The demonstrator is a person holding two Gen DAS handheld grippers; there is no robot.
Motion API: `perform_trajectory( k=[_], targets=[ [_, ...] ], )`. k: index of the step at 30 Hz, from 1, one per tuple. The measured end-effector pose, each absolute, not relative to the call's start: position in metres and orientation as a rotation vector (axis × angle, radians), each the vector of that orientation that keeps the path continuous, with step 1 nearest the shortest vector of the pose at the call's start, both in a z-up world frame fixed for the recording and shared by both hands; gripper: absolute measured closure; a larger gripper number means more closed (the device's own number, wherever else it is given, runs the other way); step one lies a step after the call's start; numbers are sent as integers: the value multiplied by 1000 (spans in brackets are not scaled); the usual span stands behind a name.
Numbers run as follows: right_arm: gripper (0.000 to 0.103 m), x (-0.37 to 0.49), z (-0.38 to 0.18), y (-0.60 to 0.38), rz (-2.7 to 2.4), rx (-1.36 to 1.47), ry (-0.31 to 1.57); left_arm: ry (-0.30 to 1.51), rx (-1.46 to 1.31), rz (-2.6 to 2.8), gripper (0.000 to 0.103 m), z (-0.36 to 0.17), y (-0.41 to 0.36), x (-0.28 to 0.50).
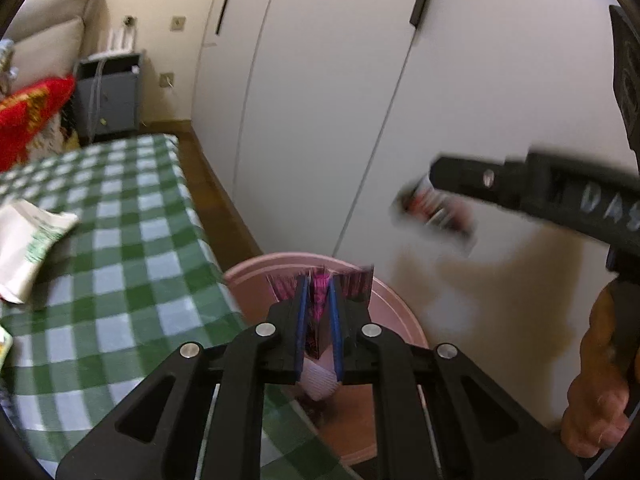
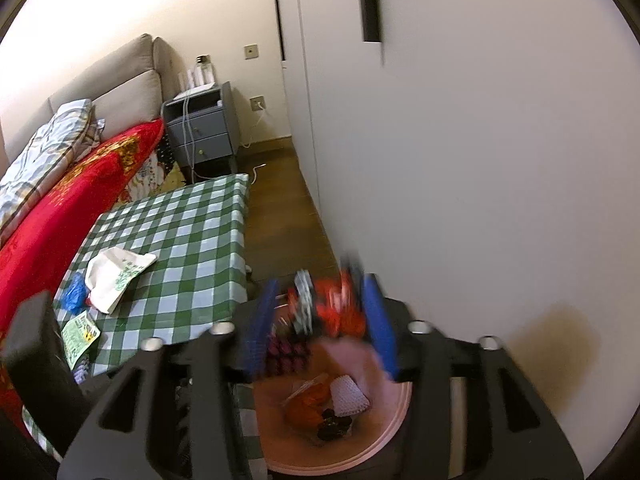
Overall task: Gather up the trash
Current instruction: 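Carry both items over the pink bucket and open both tools to drop them, then grasp the white plastic bag with the right tool while the left tool grasps the blue bag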
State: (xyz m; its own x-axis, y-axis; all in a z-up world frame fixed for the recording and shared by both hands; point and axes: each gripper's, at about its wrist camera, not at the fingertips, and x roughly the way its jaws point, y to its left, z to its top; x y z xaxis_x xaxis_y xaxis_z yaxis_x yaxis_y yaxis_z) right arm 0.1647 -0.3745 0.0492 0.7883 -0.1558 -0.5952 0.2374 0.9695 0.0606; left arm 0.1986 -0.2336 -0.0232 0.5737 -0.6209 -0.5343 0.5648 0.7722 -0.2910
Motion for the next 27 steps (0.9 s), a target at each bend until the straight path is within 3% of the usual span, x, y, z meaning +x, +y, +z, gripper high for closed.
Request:
perform_trajectory(
  k=[2, 21, 27],
  targets=[
    [40, 165, 49, -376, -221, 145, 624, 673, -102, -679, 78, -27, -231, 198],
    [40, 155, 58, -335, -111, 126, 588, 603, -137, -470, 78, 20, -112, 170],
    [58, 159, 65, -311, -30, 141, 573, 585, -155, -374, 78, 64, -38, 192]
  ],
)
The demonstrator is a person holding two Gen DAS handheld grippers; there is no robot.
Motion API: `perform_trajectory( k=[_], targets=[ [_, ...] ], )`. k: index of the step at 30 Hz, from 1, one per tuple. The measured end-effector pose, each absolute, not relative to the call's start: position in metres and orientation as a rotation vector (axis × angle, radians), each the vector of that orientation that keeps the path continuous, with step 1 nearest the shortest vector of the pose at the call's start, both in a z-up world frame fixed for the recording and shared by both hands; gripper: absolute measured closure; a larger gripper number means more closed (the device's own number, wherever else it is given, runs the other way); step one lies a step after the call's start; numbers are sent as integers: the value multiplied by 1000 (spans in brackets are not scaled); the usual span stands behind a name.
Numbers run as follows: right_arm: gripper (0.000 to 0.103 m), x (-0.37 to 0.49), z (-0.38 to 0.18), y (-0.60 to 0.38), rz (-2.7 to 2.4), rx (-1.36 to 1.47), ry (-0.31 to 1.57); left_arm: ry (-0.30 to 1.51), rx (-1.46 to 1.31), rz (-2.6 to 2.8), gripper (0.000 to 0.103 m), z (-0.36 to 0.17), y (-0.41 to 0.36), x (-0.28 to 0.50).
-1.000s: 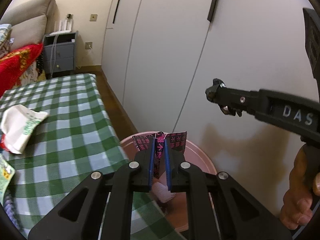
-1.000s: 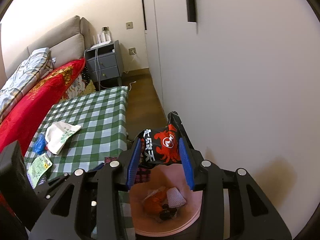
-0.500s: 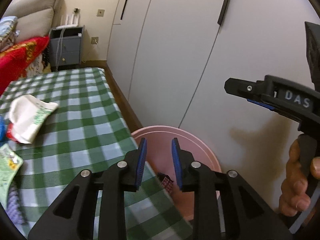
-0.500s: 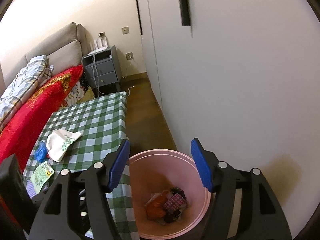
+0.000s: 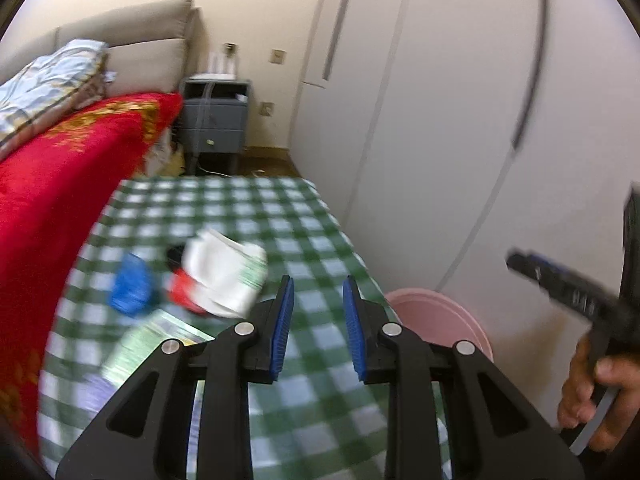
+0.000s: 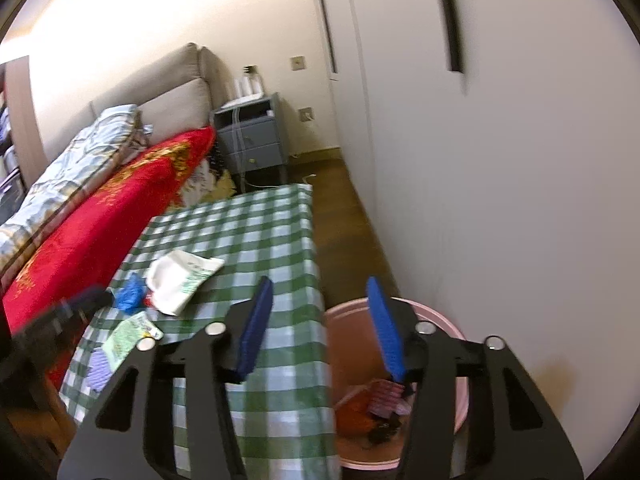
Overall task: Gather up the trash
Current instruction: 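Grasp the white plastic bag with the right tool while the left tool grasps the blue bag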
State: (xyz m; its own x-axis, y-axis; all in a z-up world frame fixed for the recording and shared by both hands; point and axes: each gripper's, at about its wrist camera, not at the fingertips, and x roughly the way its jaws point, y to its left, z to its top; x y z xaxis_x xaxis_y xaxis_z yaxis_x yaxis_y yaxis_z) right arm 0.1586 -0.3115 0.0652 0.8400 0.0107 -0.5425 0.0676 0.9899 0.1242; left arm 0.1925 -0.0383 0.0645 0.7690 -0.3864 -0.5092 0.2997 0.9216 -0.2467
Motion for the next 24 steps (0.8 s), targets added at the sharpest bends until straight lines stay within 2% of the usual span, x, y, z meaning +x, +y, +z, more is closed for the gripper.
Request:
perform_trajectory(
  k=[6, 10, 14, 24],
  targets=[
    [70, 172, 71, -287, 43, 171, 564, 548, -103, -365, 78, 112, 19, 220],
    [76, 186, 69, -269, 104, 211, 562, 517, -53, -382, 78, 117, 52, 232],
    [76, 205, 56, -243, 166, 218, 580, 515, 14, -383, 78, 89, 74, 243],
    [74, 258, -3, -175, 294, 261, 646, 646, -67, -415, 78, 14, 108, 281]
  ],
)
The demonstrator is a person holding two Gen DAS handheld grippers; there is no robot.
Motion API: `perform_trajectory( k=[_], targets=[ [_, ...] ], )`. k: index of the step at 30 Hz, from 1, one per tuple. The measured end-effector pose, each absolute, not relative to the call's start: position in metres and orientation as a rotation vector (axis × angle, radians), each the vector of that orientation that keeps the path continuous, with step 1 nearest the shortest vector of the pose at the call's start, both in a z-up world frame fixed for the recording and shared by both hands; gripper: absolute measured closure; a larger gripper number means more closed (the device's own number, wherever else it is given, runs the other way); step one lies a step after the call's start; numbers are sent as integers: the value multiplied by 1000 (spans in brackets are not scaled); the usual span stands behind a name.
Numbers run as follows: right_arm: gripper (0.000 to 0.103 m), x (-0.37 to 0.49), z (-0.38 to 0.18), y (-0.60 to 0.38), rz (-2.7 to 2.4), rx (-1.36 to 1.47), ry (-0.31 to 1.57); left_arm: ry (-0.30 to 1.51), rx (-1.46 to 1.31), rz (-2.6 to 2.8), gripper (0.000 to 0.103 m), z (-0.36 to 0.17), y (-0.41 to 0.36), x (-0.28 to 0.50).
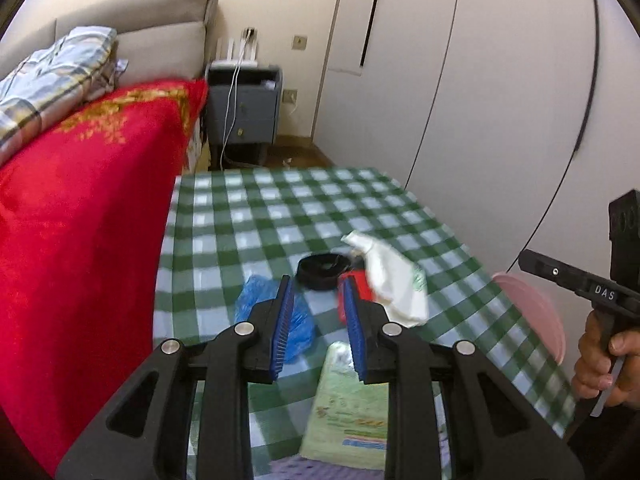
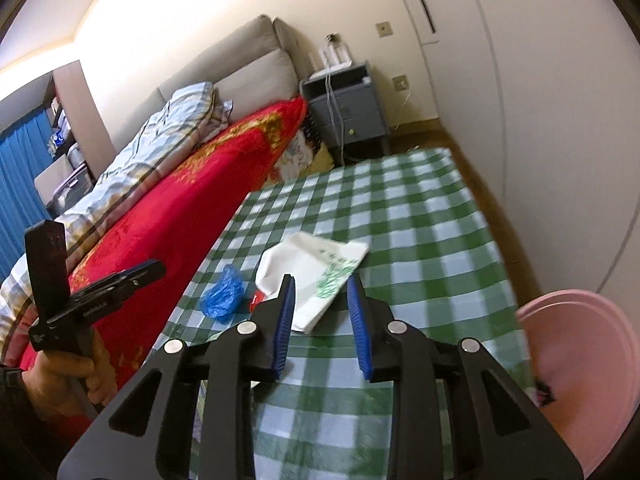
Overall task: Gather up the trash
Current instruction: 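Grasp the white plastic bag with the right tool while the left tool grasps the blue bag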
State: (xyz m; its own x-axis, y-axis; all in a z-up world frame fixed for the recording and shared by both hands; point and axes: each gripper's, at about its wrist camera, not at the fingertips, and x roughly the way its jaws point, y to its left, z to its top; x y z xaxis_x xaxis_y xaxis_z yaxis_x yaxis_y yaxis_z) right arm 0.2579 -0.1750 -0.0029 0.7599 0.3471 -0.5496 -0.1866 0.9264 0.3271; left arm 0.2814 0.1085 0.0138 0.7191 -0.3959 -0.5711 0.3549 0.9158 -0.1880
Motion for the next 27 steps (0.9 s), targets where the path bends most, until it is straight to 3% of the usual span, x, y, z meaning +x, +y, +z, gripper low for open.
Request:
perform_trajectory(
  k=[14, 27],
  targets=[
    [66, 321, -80, -148, 273, 408, 788, 718, -100, -404, 75, -30, 128, 303],
    [66, 335, -93, -139, 299, 472, 833, 797, -76, -408, 75, -54, 120, 324]
  ],
)
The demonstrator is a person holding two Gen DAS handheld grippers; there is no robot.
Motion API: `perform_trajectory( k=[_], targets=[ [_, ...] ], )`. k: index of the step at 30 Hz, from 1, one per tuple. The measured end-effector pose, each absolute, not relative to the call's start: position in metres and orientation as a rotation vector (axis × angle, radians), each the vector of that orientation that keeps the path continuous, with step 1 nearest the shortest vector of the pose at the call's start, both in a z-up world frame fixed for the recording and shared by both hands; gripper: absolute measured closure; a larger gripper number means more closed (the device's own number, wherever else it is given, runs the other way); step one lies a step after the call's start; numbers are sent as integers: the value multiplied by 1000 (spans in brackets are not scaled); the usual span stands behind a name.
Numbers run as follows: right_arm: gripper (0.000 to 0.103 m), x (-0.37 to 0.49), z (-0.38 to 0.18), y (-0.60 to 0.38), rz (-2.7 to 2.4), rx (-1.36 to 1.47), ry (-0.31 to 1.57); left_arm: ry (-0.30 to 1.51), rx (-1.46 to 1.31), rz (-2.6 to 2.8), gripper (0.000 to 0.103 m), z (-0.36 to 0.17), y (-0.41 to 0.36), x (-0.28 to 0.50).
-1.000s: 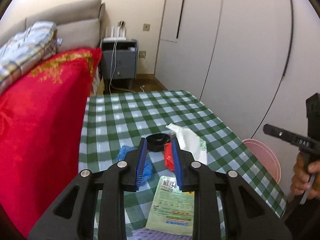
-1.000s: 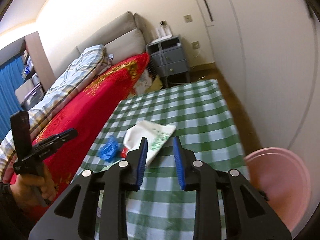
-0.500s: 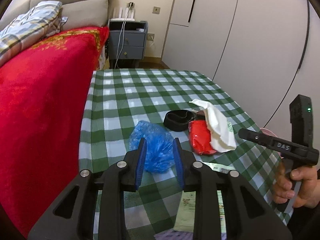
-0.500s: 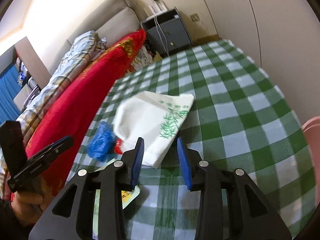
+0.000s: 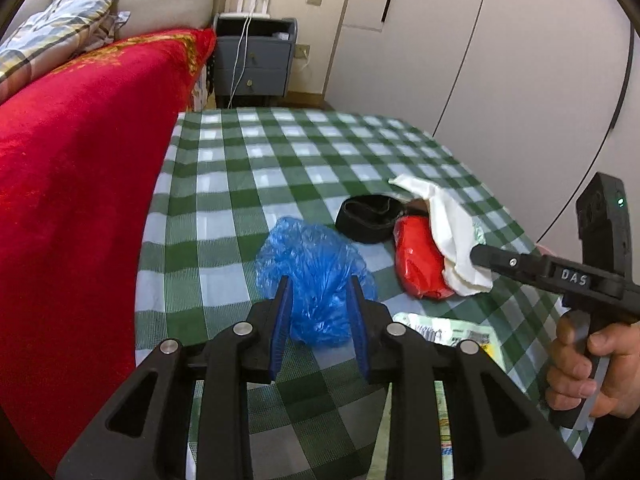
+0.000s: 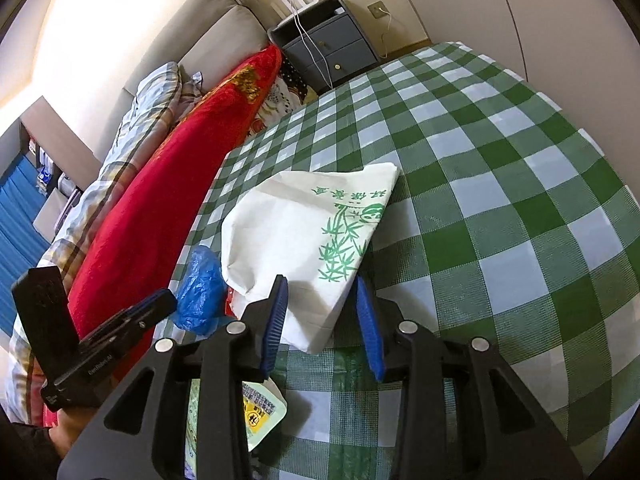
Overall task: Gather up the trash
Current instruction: 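Grasp the white plastic bag with the right tool while the left tool grasps the blue bag, then carry both bags over the pink bucket and open both tools to drop them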
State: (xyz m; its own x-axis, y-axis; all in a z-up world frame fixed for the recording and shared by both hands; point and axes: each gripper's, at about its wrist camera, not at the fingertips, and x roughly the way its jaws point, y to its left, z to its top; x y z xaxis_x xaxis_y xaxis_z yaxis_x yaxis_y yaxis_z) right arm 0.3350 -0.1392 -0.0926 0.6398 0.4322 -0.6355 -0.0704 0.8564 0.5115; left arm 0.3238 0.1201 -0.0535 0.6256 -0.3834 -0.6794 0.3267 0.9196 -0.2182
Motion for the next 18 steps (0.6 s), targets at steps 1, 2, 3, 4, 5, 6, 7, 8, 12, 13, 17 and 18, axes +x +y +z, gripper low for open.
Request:
perform_trajectory(
  k=[1, 2, 3, 4, 5, 6, 7, 8, 12, 13, 17, 18],
  targets=[
    [66, 335, -93, -138, 300, 470, 833, 806, -73, -408, 75, -55, 119, 324],
    [66, 334, -93, -137, 303, 467, 832, 810, -74, -412, 75, -56, 119, 324],
    [66, 334, -93, -137, 306, 466, 831, 815, -73, -415, 75, -57, 118, 325],
    [68, 335, -92, -137, 308, 465, 829, 820, -69, -417, 76, -57, 118, 325],
    [71, 334, -91, -137, 309, 465, 823, 824, -65, -418, 78, -58, 117, 325],
    [73, 332, -89, -138, 308, 461, 814, 825, -59, -425, 85, -58, 116, 324],
    [79, 331, -87, -138, 308, 458, 805, 825, -54, -427, 90, -58, 116, 325],
    [82, 330, -85, -140, 312, 460, 797, 825, -43, -428, 96, -58, 115, 324],
    [91, 324, -72, -143, 328, 457, 757, 806, -18, -423, 100, -52, 113, 322],
    [93, 321, -67, -143, 331, 446, 744, 802, -14, -422, 101, -51, 113, 321],
    [96, 310, -48, -141, 346, 391, 698, 783, 2, -415, 101, -42, 112, 317],
    [96, 308, -45, -142, 347, 381, 691, 777, 6, -414, 101, -38, 111, 314]
  ],
)
